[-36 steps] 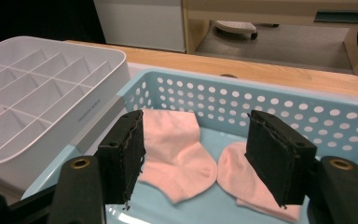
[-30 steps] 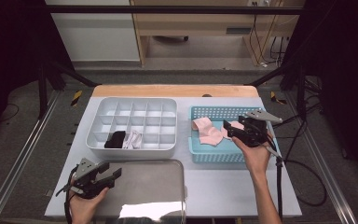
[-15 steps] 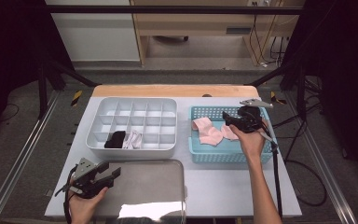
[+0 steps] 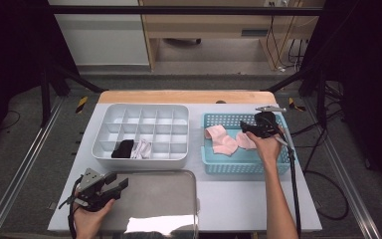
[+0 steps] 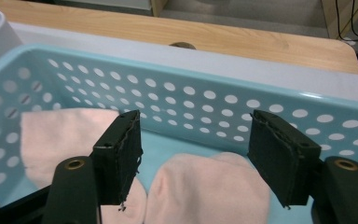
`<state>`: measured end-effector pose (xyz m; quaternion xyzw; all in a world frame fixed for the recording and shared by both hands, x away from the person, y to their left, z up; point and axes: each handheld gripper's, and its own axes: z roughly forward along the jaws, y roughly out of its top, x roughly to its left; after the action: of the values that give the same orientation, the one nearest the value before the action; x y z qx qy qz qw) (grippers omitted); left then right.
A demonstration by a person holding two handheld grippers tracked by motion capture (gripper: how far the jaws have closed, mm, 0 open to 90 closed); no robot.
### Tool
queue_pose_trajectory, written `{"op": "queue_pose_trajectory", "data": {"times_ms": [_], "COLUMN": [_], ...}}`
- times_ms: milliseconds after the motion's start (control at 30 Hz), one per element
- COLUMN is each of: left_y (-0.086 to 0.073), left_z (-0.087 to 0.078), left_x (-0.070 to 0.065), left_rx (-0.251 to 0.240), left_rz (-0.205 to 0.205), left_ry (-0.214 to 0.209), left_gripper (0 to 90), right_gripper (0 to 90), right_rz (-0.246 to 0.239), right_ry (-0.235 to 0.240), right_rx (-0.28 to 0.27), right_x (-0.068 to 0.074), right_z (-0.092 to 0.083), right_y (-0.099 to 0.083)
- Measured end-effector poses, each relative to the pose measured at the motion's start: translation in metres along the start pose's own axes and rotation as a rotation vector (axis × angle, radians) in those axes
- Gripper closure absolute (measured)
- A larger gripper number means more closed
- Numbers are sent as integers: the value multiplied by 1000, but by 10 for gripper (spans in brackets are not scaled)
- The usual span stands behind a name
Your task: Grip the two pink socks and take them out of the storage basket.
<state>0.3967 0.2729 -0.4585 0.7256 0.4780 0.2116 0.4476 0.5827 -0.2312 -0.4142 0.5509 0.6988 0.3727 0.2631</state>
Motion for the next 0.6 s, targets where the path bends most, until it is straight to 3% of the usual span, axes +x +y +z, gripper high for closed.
{"op": "queue_pose_trajectory", "data": {"times_ms": [500,600], "left_y": [0,0], "left_z": [-1,0], "left_x": [1,1], "left_rx": [0,1], "left_rz": [7,6], "left_ry": [1,1], "left_gripper": [469,469], "right_gripper": [330,303], "right_rz": [-24,-5], "right_ry": [-8,-6], "right_rx": [126,147], "right_x": [-6,-9], "right_z": [25,26], "right_y": [-16,-18]}}
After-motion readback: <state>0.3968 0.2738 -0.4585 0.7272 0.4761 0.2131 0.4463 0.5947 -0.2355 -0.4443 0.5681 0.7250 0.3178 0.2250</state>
